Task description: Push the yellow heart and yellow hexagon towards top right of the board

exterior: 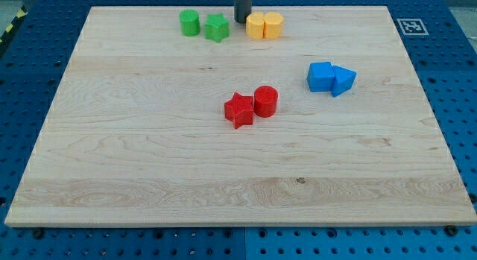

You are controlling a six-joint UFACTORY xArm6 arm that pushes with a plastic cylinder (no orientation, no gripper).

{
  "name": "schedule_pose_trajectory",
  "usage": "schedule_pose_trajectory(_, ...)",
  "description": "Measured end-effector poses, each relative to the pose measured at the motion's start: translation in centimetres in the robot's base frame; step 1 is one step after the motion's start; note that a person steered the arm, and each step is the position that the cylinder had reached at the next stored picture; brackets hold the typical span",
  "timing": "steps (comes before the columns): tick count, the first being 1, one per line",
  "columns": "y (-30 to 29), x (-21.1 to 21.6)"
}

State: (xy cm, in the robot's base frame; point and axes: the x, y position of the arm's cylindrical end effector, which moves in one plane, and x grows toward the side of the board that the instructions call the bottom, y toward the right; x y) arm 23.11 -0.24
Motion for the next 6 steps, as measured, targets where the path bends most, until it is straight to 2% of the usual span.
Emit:
schedule_pose_trajectory(2,-0.6,3.0)
schedule_pose_trajectory(4,-0.4,3.0)
schedule_pose_trajectory(6,3.4,3.0)
